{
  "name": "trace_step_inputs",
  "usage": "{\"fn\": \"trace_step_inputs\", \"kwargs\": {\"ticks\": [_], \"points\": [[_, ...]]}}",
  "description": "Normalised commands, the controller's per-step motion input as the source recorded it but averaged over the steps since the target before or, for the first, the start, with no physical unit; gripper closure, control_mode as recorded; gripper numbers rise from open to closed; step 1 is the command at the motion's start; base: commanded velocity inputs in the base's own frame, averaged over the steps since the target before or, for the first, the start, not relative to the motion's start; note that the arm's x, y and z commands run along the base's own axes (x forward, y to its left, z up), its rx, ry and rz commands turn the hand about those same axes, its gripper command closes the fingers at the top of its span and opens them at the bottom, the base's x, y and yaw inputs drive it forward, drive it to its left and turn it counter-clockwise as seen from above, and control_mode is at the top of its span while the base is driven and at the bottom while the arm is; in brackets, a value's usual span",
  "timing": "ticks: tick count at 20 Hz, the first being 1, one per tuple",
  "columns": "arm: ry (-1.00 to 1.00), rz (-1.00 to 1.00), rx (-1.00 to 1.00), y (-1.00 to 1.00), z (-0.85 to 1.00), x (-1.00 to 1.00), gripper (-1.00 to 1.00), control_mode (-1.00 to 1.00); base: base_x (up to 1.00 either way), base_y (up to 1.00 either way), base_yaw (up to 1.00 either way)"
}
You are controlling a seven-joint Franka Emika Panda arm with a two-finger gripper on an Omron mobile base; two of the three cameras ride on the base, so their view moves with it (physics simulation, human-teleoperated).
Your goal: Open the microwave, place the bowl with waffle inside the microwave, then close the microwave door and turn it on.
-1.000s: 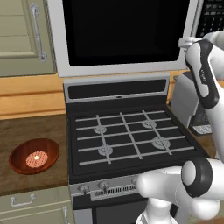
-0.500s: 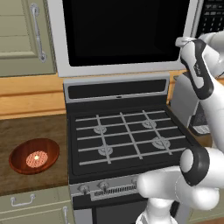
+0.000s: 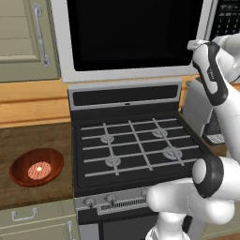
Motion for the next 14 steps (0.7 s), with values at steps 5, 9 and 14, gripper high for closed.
{"fn": "trace_step_inputs", "kwargs": {"ticks": [5, 9, 14], "points": [[0.01, -0.17, 0.00, 0.02, 0.02, -0.90, 1.00, -1.00, 0.00, 0.00, 0.00], [0.02, -0.38, 0.00, 0.26, 0.10, -1.00, 1.00, -1.00, 0.00, 0.00, 0.00], [-0.01, -0.40, 0.00, 0.45, 0.11, -1.00, 1.00, -1.00, 0.00, 0.00, 0.00]]}}
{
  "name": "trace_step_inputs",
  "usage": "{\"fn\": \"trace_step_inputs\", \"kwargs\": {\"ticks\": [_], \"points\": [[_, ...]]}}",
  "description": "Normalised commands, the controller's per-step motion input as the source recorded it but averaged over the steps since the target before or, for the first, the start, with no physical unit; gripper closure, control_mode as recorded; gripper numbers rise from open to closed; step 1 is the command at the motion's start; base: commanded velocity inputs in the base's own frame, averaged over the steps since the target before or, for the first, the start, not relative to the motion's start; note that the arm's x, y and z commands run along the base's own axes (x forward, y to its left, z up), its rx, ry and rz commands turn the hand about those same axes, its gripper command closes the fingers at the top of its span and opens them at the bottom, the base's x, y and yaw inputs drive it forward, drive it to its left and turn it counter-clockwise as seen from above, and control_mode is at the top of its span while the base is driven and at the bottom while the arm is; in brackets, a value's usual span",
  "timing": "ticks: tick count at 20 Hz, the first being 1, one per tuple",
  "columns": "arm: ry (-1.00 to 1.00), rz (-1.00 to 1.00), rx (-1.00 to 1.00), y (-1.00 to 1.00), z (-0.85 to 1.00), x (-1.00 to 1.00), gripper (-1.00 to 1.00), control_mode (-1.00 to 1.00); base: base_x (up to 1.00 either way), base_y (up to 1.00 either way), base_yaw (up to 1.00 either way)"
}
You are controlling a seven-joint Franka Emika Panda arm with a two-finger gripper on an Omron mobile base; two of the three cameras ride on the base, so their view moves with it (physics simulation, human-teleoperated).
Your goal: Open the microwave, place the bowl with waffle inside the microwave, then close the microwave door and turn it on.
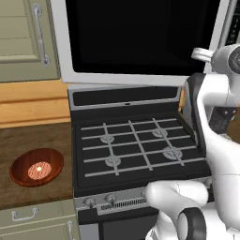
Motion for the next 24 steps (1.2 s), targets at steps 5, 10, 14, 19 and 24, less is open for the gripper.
{"fn": "trace_step_inputs", "kwargs": {"ticks": [5, 10, 14, 19, 24], "points": [[-0.01, -0.38, -0.01, 0.31, 0.22, -1.00, 1.00, -1.00, 0.00, 0.00, 0.00], [-0.20, -0.30, -0.12, 0.57, 0.19, -1.00, 1.00, -1.00, 0.00, 0.00, 0.00], [-0.26, -0.29, -0.15, 0.72, 0.16, -1.00, 1.00, -1.00, 0.00, 0.00, 0.00], [-0.20, -0.26, -0.17, 0.89, 0.12, -1.00, 1.00, -1.00, 0.00, 0.00, 0.00], [0.01, -0.32, -0.15, 0.98, 0.01, -0.71, -1.00, -1.00, 0.00, 0.00, 0.00]]}}
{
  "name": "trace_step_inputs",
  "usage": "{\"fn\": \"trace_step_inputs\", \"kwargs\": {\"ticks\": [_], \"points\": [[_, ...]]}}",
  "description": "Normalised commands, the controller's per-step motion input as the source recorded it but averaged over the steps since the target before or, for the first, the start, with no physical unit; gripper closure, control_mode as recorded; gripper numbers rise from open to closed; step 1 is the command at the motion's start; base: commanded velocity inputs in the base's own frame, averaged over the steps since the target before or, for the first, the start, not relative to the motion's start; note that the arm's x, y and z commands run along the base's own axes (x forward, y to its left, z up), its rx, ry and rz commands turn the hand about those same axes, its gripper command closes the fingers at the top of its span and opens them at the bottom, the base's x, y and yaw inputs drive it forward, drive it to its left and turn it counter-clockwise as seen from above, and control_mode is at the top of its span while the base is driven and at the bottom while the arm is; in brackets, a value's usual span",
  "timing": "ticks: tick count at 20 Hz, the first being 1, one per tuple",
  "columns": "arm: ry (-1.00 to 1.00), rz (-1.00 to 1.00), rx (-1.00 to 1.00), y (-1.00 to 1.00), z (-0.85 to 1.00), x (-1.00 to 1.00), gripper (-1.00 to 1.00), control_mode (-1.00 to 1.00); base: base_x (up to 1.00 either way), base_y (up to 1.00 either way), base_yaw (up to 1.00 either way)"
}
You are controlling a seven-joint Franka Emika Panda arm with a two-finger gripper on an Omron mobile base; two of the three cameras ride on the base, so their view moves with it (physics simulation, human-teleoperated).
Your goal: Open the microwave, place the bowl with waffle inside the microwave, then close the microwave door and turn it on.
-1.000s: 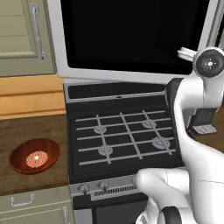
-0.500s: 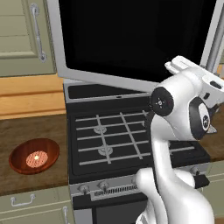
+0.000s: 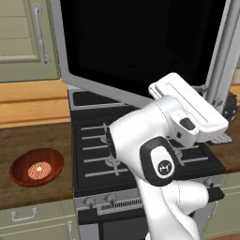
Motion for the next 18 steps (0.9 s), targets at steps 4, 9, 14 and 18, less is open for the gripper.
{"fn": "trace_step_inputs", "kwargs": {"ticks": [4, 9, 14, 18], "points": [[0.11, -0.36, -0.08, 0.74, 0.00, -0.06, -1.00, -1.00, 0.00, 0.00, 0.00], [-0.06, -0.13, -0.10, 0.65, 0.02, -0.62, -1.00, -1.00, 0.00, 0.00, 0.00], [0.00, 0.18, -0.05, 0.82, -0.02, -0.16, -1.00, -1.00, 0.00, 0.00, 0.00], [0.07, 0.23, 0.10, 0.45, -0.04, -0.10, -1.00, -1.00, 0.00, 0.00, 0.00]]}}
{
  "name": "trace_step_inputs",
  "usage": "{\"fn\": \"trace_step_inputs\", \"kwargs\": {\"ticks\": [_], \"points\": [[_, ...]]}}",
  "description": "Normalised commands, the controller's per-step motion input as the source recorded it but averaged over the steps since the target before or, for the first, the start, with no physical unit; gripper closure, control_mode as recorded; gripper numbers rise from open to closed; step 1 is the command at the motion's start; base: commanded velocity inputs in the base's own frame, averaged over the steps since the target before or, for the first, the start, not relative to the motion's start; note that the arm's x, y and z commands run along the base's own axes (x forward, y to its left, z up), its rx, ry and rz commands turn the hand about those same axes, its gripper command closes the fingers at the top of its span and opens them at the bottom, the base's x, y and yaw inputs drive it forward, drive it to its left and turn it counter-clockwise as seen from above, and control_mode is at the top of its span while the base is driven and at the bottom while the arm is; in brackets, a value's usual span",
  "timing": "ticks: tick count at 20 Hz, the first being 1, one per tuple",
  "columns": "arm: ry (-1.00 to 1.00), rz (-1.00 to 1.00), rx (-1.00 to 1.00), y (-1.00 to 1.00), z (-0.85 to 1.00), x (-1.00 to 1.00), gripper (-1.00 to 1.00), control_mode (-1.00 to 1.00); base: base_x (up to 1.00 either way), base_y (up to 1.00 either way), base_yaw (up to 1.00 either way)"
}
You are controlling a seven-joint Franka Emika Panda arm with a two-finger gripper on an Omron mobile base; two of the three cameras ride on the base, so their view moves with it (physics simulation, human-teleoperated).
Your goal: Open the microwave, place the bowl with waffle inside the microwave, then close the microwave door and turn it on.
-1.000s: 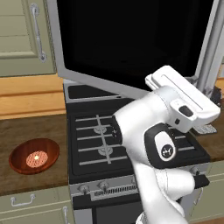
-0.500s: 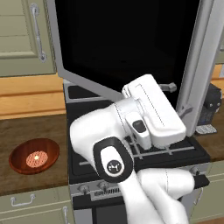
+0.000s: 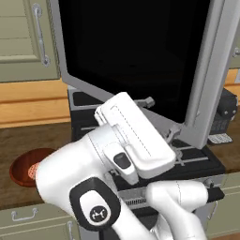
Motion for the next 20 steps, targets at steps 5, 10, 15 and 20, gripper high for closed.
{"fn": "trace_step_inputs", "kwargs": {"ticks": [5, 10, 15, 20], "points": [[0.18, 0.34, 0.20, -0.26, -0.02, -0.51, -1.00, -1.00, 0.00, 0.00, 0.00], [0.13, 0.63, 0.08, -0.55, -0.18, -0.38, -1.00, -1.00, 0.00, 0.00, 0.00], [0.13, 0.52, 0.00, -0.78, 0.00, -0.33, -1.00, -1.00, 0.00, 0.00, 0.00], [0.12, 0.54, 0.03, -0.82, 0.00, -0.07, -1.00, -1.00, 0.00, 0.00, 0.00]]}}
